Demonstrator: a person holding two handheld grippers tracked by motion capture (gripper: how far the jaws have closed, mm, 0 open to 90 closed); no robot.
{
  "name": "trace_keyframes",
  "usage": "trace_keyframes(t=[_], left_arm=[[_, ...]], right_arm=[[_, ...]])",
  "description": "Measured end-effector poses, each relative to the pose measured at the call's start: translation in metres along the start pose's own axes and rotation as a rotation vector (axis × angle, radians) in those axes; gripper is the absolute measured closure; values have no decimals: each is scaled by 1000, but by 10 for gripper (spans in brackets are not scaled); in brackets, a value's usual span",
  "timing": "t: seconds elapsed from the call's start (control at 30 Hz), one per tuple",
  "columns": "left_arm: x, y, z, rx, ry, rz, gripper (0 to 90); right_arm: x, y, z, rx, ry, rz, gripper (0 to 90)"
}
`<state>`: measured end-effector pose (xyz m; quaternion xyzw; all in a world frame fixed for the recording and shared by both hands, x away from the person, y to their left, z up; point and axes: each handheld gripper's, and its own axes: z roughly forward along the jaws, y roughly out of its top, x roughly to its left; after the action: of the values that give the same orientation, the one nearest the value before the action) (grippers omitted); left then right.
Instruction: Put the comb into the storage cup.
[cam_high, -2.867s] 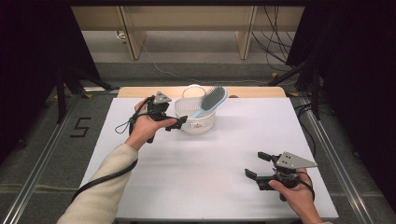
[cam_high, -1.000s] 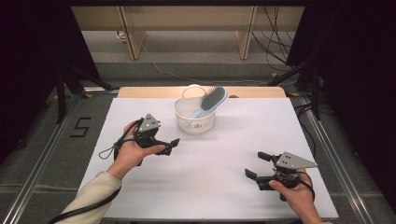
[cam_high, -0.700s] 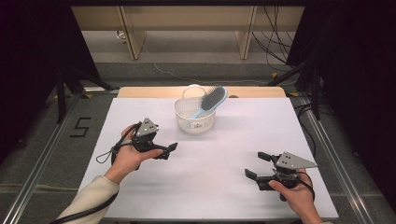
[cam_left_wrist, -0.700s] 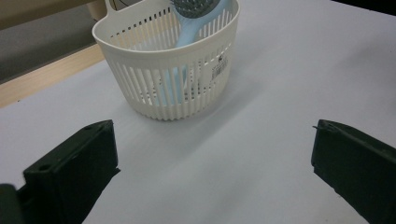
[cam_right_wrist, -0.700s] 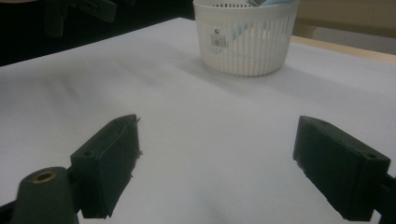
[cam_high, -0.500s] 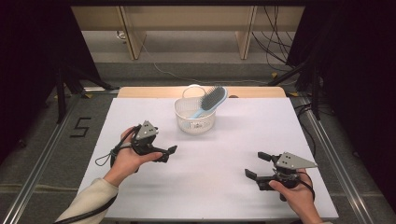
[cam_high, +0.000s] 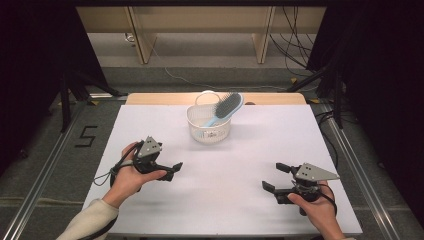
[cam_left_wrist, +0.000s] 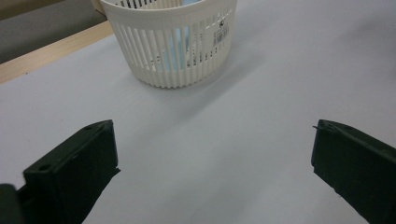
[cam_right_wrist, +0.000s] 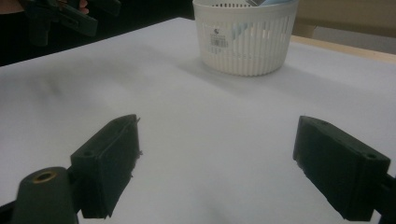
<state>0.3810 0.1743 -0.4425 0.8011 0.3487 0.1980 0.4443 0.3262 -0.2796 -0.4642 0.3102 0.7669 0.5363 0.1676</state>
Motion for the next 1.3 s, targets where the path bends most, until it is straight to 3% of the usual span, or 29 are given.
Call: trace_keyframes(t=[0.47, 1.3], left_arm=[[3, -18, -16, 13, 14, -2, 0], [4, -41, -26, 34, 22, 10, 0]], right_arm=[[0, 0, 0, 0, -2, 1, 155], [0, 0, 0, 1, -2, -1, 155]])
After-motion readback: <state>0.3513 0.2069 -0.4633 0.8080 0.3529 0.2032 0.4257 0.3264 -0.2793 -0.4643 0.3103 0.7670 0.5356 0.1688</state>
